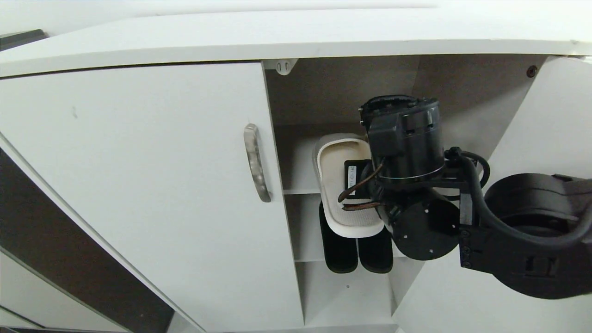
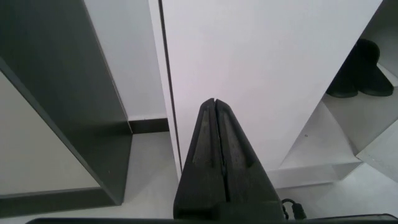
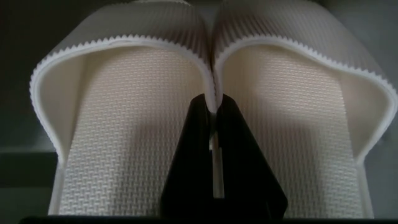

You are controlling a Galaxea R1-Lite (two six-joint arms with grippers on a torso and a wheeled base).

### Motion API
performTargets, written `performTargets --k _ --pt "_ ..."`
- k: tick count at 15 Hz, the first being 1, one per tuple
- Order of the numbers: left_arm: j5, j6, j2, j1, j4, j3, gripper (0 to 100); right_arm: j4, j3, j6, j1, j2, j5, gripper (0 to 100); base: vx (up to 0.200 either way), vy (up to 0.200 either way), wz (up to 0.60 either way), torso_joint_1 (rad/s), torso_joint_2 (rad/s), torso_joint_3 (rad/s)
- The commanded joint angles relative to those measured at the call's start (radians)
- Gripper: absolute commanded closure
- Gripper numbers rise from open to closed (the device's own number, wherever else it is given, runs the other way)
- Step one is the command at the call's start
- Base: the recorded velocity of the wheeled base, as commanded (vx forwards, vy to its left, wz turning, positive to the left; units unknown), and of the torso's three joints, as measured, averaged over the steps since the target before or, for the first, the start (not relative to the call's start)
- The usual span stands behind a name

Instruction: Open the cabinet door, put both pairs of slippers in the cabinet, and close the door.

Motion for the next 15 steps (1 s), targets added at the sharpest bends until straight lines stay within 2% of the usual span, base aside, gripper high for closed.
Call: performTargets --k 1,5,11,15 --pt "0.002 0.000 0.001 0.000 0.000 0.000 100 -0.041 0.035 -0.009 0.006 0.001 0.000 100 0.000 0.000 0.00 0.000 0.00 0.000" --pt "0.002 -0.002 0.001 0.000 0.000 0.000 100 -0.089 0.025 -0.030 -0.042 0.031 0.030 100 0.000 0.000 0.00 0.000 0.00 0.000" --pt "0.002 -0.002 0.001 0.000 0.000 0.000 100 -0.083 -0.130 -0.058 -0.117 0.129 0.074 100 0.000 0.000 0.00 0.000 0.00 0.000" --pt "0.003 -0.003 0.001 0.000 0.000 0.000 100 -0.081 -0.192 -0.109 -0.120 0.158 0.079 100 0.000 0.000 0.00 0.000 0.00 0.000"
